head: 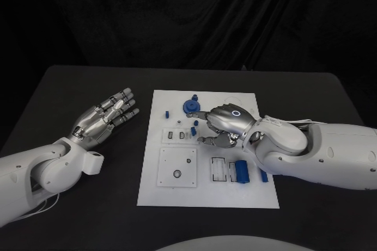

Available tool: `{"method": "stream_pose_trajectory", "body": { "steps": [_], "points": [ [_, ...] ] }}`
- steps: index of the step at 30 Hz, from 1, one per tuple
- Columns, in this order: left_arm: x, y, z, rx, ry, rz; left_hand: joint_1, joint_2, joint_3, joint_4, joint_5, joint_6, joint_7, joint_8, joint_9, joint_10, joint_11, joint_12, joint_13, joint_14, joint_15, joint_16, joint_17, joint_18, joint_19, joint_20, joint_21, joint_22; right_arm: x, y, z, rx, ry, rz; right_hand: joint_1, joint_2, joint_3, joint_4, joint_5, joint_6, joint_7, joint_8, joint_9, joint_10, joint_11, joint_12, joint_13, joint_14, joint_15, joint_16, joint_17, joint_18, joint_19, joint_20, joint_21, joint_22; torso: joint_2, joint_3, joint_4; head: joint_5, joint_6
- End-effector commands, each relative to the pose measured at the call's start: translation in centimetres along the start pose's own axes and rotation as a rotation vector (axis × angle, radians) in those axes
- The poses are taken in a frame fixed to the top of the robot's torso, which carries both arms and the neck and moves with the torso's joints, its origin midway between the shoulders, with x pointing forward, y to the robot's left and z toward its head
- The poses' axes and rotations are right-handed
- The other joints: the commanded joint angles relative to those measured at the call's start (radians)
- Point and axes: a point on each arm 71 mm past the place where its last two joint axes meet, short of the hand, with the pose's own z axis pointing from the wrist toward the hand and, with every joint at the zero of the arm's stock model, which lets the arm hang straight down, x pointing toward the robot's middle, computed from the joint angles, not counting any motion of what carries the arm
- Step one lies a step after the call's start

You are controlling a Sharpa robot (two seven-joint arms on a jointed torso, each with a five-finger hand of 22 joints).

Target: Assemble the parts on the task board

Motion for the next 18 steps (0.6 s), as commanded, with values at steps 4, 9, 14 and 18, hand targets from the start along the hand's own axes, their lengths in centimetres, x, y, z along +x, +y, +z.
{"method": "stream_pose_trajectory", "body": {
  "steps": [4,9,14,18],
  "points": [
    [0.5,-0.7,-0.1,0.091,-0.007,0.017,0.011,-0.002,0.004,-0.007,0.01,0.009,0.006,0.007,0.002,-0.005,-0.002,0.007,-0.001,0.003,0.005,0.0,0.002,0.018,0.004,0.007,-0.002,0.0,-2.7,0.6,-0.6,-0.038,-0.135,0.014,0.043,-0.024,-0.036,0.086,-0.026,-0.056,-0.012,-0.005,-0.064,0.103,-0.016,0.003,0.263,0.104,-0.016,0.006,0.263,0.015,0.003,-0.014,-0.02,0.191,0.0,-0.0001,0.0001,0.006,0.01],
    [1.1,-0.9,-0.2,0.092,-0.008,0.042,0.017,-0.004,0.009,-0.014,0.038,0.018,0.013,0.009,0.003,-0.002,-0.001,0.014,0.0,0.007,0.01,0.002,0.003,0.019,0.01,0.012,0.002,0.002,-4.8,-0.2,-1.3,-0.016,-0.181,0.026,0.059,-0.027,-0.047,0.134,-0.047,-0.036,-0.009,-0.002,-0.071,0.103,-0.014,0.003,0.263,0.103,-0.015,0.002,0.261,0.016,0.002,-0.014,-0.024,0.19,0.0,0.0002,-0.0001,0.014,0.018],
    [1.6,-1.6,0.2,0.102,-0.015,0.078,0.028,-0.007,0.03,-0.017,0.08,0.051,0.025,0.014,0.006,0.053,0.032,0.084,0.012,0.082,0.022,0.04,0.026,0.02,0.052,0.025,0.028,0.012,-6.5,-1.8,-1.9,0.028,-0.218,0.05,0.084,0.007,-0.036,0.143,-0.041,0.101,0.009,0.026,-0.034,0.103,-0.002,0.003,0.263,0.104,-0.006,0.006,0.263,0.011,0.012,-0.008,-0.004,0.197,0.0,0.0008,0.0003,0.026,0.04],
    [1.9,-3.5,1.5,0.122,-0.007,0.124,0.038,-0.021,0.053,0.002,0.085,0.089,0.049,0.018,0.009,0.146,0.061,0.213,0.033,0.219,0.027,0.141,0.063,0.02,0.144,0.029,0.08,0.029,-7.2,-3.4,-2.3,0.066,-0.245,0.071,0.08,0.031,-0.037,0.141,-0.036,0.258,0.019,0.061,0.007,0.103,0.007,0.003,0.263,0.104,0.001,0.006,0.263,0.003,0.028,-0.001,0.029,0.207,-0.005,0.0038,0.0014,0.037,0.056]
  ]
}}
